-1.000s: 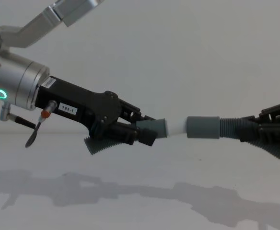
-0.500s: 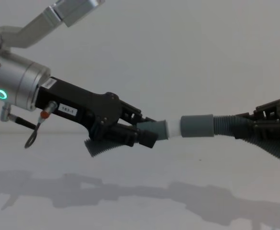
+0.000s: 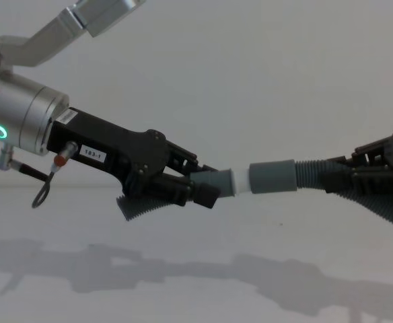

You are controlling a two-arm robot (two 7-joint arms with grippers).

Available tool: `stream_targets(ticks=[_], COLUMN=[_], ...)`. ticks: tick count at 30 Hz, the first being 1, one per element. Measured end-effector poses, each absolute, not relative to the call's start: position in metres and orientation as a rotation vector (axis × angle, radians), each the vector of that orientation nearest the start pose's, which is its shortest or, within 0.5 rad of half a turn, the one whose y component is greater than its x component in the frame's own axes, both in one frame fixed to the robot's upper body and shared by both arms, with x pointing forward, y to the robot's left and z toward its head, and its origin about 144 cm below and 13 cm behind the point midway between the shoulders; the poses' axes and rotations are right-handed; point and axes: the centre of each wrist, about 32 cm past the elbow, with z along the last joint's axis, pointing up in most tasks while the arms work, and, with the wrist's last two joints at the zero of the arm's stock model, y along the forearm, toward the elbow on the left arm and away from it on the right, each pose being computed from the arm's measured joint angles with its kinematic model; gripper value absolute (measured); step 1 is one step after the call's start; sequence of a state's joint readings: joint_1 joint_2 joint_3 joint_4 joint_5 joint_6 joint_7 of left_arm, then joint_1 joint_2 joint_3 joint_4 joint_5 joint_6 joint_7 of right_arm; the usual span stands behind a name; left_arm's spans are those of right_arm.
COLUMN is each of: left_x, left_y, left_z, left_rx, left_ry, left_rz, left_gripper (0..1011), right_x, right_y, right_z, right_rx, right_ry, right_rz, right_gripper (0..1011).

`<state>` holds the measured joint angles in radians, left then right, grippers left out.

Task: Use both hands to pick up one end of the pipe from the table, align the ends, and insert them.

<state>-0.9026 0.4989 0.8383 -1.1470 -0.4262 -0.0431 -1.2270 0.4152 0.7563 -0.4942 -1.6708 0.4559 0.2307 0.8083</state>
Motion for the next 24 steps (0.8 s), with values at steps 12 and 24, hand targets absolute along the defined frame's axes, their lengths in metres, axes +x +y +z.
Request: stream_targets(ticks=[12, 24], left_x=[0.6321, 0.6320], left_y=[0.2396, 0.2396], left_z=[1.2985, 1.2989], left_rx=[0.405, 0.405], left_ry=[-0.262, -0.262], left_rz=[-0.057, -0.053], left_gripper=[332, 332], right_x=[0.5181, 0.5185], right_y=[-0.2982, -0.2982], right_z=[1.2815, 1.2819], right_rx=[-0.383, -0.384], right_ry=[-0.131, -0.131], right_rz=[-0.384, -0.379], right_gripper=[184, 184])
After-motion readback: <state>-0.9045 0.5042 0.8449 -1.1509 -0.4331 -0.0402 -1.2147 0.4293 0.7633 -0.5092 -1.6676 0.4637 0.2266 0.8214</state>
